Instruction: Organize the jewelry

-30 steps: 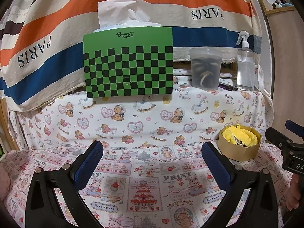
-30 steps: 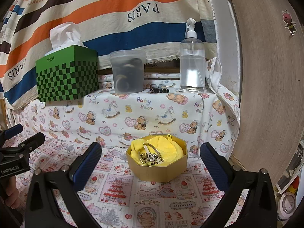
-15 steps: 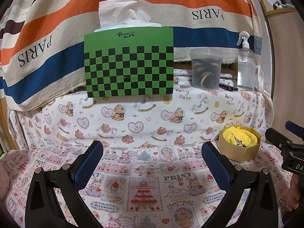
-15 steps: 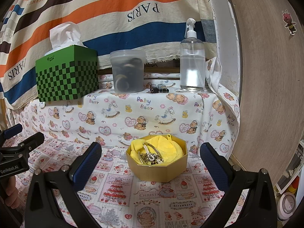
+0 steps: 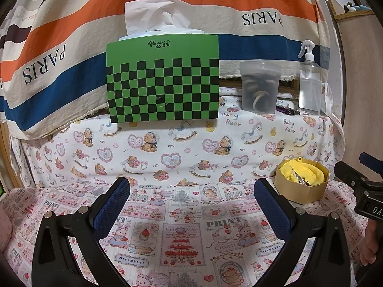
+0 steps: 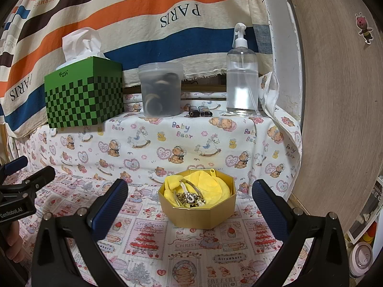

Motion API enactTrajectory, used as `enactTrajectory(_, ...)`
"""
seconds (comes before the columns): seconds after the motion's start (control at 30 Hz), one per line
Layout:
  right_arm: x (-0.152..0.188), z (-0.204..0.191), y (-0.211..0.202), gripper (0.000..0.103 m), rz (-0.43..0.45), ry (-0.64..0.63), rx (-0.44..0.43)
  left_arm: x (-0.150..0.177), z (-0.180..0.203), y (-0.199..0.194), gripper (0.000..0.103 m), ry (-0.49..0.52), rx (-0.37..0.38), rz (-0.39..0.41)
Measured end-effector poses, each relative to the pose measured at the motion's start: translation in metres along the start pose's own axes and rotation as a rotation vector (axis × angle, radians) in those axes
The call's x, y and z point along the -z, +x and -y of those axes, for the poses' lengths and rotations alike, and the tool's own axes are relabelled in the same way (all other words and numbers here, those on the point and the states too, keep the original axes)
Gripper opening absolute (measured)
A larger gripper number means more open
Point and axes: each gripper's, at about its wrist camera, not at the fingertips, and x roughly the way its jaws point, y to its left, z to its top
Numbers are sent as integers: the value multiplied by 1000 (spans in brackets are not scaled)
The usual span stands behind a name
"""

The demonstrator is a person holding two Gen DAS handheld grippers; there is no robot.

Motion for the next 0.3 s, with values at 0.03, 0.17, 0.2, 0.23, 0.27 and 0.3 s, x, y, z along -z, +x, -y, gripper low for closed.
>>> enactTrajectory(0.03, 0, -1, 0, 103, 0, 0, 0, 0, 0, 0, 103, 0, 1, 1)
enactTrajectory(0.17, 0, 0, 0, 103, 0, -1, 0, 0, 1, 0, 103, 2, 4, 0)
enactTrajectory(0.2, 0, -1, 0, 103, 0, 0, 0, 0, 2, -1, 103, 2, 2, 0)
enactTrajectory(0.23, 0, -1, 0, 103, 0, 0, 0, 0, 2, -1, 103, 1, 3, 0)
enactTrajectory(0.27, 0, 0, 0, 103, 0, 0, 0, 0, 2, -1, 103, 0, 2, 0)
enactTrajectory(0.3, 0, -1, 0, 103, 0, 0, 1, 0, 2, -1, 103, 0, 2, 1)
